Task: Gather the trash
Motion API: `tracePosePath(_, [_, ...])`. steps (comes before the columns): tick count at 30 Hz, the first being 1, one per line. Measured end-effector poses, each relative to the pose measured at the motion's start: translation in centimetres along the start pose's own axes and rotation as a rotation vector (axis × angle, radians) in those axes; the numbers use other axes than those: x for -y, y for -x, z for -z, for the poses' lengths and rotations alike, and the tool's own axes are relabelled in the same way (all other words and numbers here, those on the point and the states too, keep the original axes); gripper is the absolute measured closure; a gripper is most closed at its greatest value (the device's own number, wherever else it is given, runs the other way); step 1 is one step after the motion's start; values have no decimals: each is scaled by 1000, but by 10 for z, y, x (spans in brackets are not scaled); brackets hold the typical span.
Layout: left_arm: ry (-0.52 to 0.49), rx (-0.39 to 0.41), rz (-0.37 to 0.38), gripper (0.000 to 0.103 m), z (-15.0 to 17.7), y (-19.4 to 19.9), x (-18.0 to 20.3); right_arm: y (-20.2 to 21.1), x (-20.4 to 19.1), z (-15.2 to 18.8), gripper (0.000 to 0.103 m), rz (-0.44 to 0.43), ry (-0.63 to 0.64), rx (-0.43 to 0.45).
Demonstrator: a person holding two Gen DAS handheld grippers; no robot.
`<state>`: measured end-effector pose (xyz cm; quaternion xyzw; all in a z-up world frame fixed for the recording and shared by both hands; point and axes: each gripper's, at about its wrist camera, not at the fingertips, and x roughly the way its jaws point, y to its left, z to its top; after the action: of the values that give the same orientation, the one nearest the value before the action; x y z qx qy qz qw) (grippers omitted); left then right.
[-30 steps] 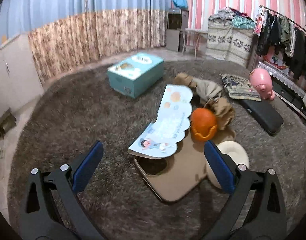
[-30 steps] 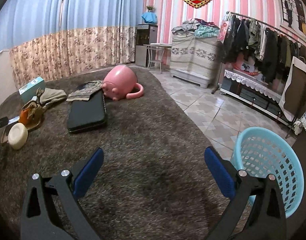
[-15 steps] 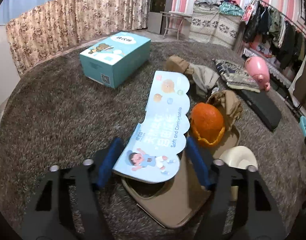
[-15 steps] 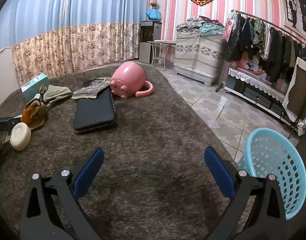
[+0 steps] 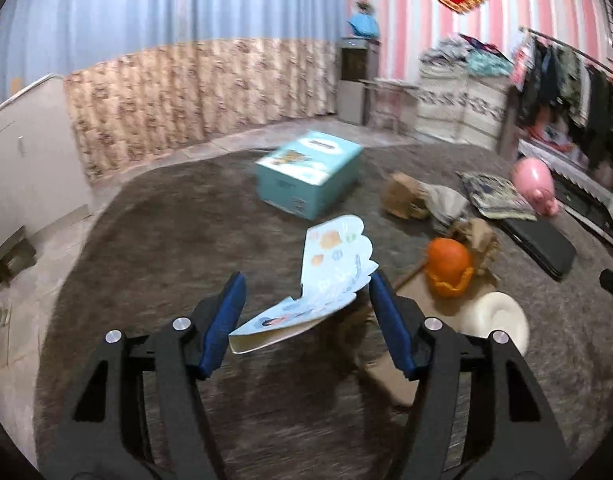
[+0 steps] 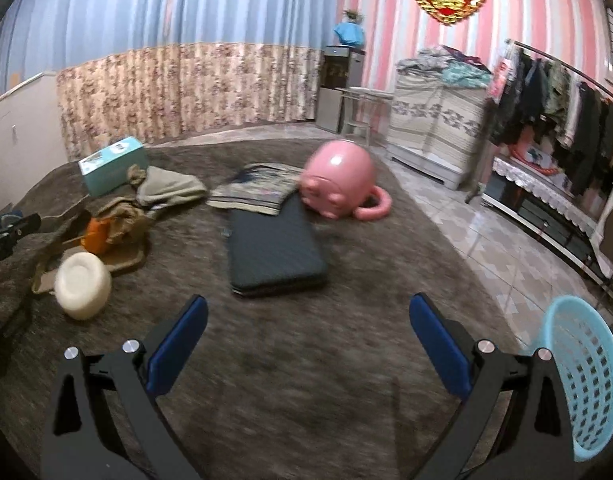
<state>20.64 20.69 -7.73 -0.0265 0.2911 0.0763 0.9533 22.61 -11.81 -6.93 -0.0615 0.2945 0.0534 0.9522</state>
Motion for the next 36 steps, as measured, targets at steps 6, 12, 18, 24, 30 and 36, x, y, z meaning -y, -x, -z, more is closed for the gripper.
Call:
tracePosePath(6, [145,-7,3,40,5,-1,-38,-8,-44,-9,5,-114,27,-7])
tracePosePath(12, [168,-51,10,37,7,-13,-43,-15,-93,-3,5,-226,84,-60])
tracePosePath(18, [201,-106,35,27,10,-25,-48,-19,-123,-2,5,-281,127,-91])
tracePosePath(24, [195,-162,66,27,13,-37,-45,-29,-137,-1,5,-291,147,-135])
tracePosePath(30, [211,-178,83,36,15,-40,-46,-29,-143,-2,22,-313,164,-134])
tracePosePath(36, [214,-189,84,45,15,-41,-45,-25,-140,-2,42,-346,159,-124])
